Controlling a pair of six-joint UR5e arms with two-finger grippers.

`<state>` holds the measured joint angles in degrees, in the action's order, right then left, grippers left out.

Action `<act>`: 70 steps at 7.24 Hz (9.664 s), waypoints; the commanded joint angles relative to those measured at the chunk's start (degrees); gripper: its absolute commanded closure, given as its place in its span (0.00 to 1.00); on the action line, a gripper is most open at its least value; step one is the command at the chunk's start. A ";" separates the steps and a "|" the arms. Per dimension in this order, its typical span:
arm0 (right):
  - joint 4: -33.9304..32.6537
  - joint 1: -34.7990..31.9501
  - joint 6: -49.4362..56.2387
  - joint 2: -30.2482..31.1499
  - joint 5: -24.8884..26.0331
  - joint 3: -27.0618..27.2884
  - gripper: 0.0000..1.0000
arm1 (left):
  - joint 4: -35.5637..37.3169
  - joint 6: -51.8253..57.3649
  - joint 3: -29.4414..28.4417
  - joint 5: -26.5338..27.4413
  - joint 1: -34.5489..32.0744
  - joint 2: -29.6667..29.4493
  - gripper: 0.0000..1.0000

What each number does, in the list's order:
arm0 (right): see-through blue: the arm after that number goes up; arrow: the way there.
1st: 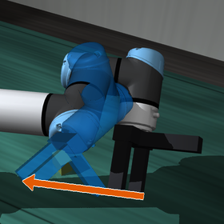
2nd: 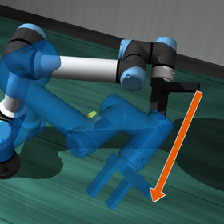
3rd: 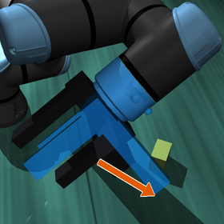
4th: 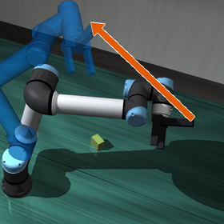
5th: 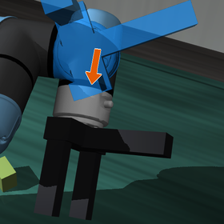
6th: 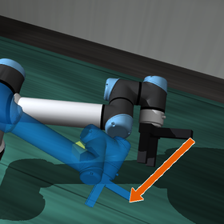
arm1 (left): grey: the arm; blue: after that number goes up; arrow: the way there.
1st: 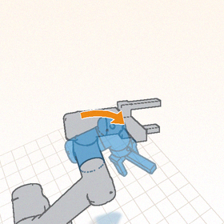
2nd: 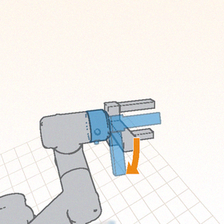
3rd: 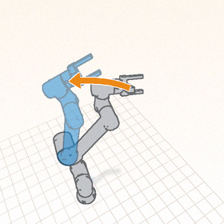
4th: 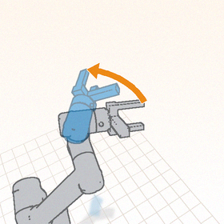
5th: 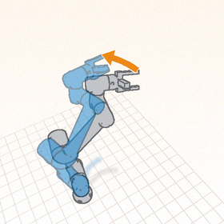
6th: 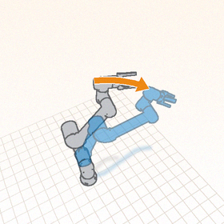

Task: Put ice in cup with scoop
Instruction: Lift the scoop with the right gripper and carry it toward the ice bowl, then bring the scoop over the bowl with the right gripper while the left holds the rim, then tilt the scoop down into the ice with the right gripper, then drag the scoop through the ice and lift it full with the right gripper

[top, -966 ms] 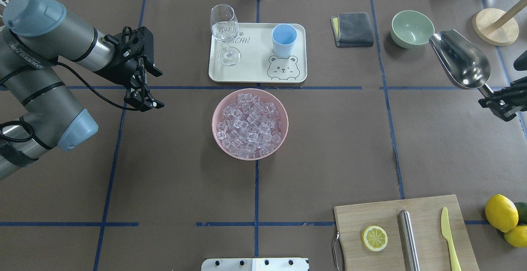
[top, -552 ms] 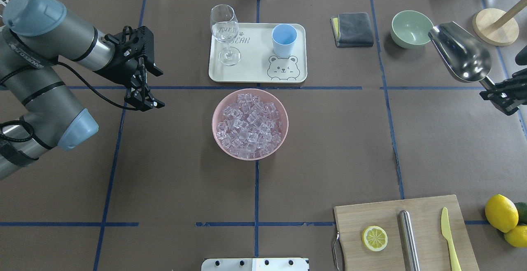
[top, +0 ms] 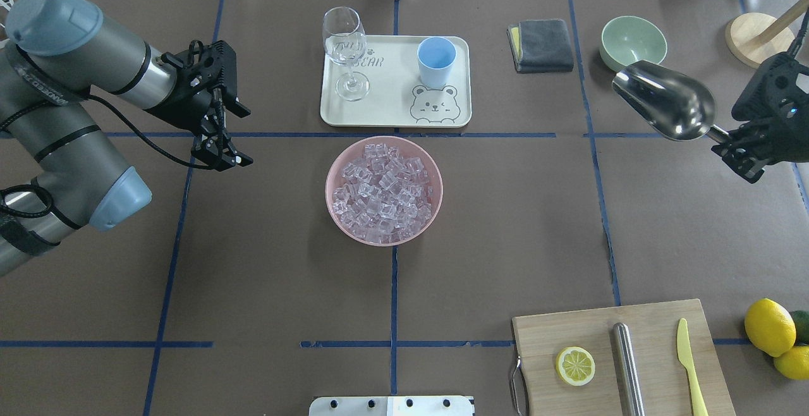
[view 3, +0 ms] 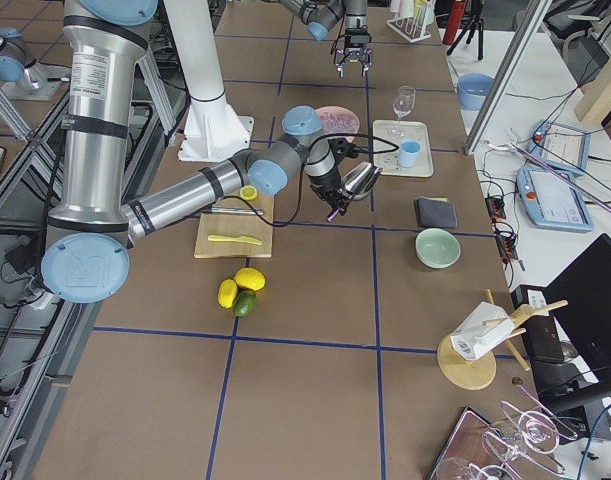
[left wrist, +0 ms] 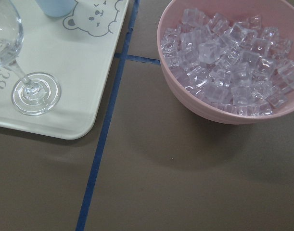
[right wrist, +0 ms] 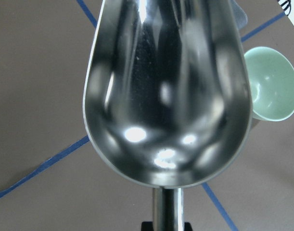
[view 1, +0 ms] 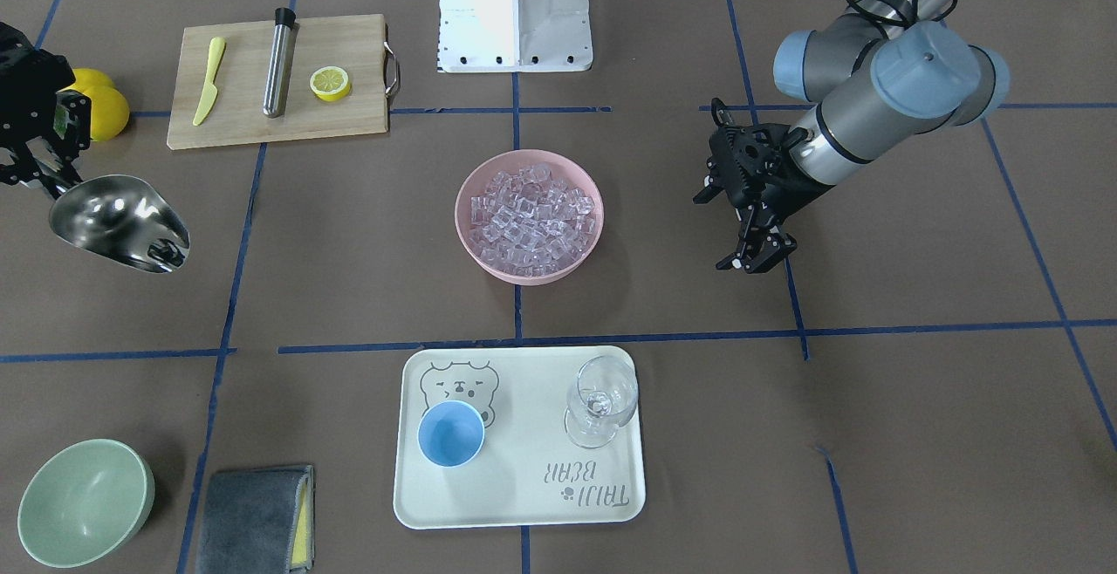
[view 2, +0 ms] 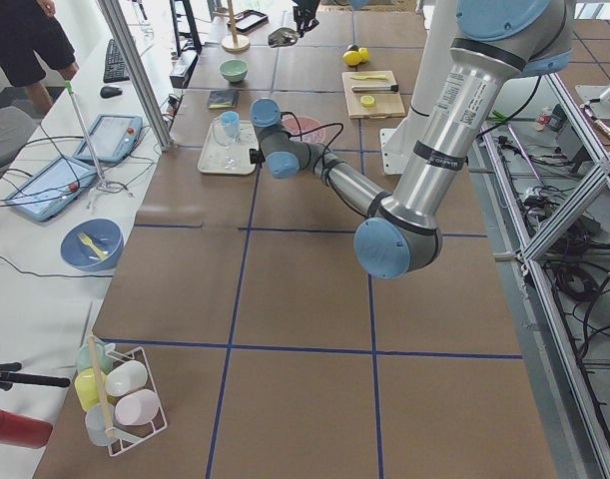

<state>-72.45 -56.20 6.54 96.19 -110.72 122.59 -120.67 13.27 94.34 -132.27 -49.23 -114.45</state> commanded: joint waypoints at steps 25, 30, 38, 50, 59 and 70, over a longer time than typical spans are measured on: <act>-80.83 28.51 13.06 -66.22 22.13 -29.51 1.00 | -19.69 -7.38 -11.54 4.57 13.55 -4.29 0.00; -82.50 28.95 13.15 -67.01 24.41 -30.12 1.00 | -20.74 -7.47 -12.59 4.74 13.55 -4.73 0.00; -83.91 34.13 13.15 -71.23 31.45 -39.18 1.00 | -22.68 -7.47 -13.92 4.74 13.55 -4.65 0.00; -77.50 34.14 14.82 -70.17 32.41 -40.05 1.00 | -22.77 -7.30 -13.92 4.74 13.46 -4.56 0.00; -56.86 32.21 16.40 -57.79 29.43 -28.98 1.00 | -22.77 -6.77 -13.92 4.66 11.53 -4.21 0.00; -24.70 28.34 15.17 -41.01 17.57 -20.99 1.00 | -22.77 -6.24 -13.74 4.66 9.34 -4.03 0.00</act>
<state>-100.06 -27.83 21.98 54.26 -92.12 101.53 -143.44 7.00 80.59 -127.62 -39.51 -118.48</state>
